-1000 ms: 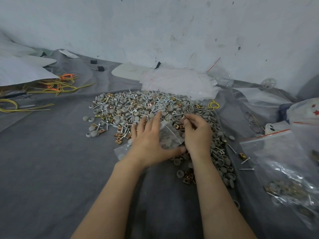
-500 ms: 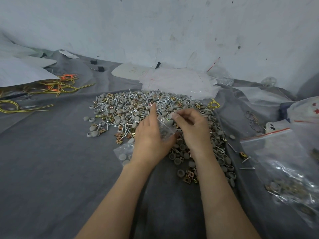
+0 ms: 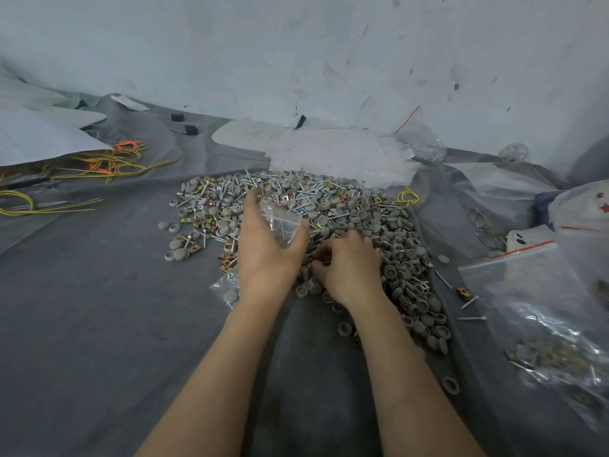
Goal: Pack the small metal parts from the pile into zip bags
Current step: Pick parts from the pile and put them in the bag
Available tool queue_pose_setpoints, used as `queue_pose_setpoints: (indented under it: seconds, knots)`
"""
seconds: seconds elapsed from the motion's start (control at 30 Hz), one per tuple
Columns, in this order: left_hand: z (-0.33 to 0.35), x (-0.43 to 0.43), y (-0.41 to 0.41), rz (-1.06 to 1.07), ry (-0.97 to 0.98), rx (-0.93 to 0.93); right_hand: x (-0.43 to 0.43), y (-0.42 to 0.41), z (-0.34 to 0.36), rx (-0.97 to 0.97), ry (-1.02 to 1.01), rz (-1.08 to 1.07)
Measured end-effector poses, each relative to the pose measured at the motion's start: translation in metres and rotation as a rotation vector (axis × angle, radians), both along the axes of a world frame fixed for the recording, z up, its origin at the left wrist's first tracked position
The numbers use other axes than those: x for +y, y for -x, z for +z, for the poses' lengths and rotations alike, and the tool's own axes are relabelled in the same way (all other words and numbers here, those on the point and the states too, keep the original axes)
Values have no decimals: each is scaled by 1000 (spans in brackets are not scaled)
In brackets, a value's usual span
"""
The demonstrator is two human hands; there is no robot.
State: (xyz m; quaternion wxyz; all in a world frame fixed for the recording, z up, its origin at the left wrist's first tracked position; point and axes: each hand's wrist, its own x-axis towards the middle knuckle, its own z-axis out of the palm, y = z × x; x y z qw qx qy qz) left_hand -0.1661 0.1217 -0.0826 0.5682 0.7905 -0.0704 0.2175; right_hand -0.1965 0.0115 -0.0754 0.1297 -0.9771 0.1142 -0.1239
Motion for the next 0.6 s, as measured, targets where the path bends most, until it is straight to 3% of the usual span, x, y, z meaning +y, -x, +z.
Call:
queue_pose_setpoints:
  seconds: [0.23, 0.47, 0.53, 0.6]
  knots:
    - [-2, -1, -1, 7, 11, 11, 6, 4, 0, 86, 37, -1]
    - [-2, -1, -1, 8, 3, 9, 9, 1, -3, 47, -39, -3]
    - [-1, 0, 0, -7, -6, 21, 5, -1, -1, -41, -216, 3]
    - [0, -1, 1, -23, -23, 29, -1, -3, 2, -214, -515, -20]
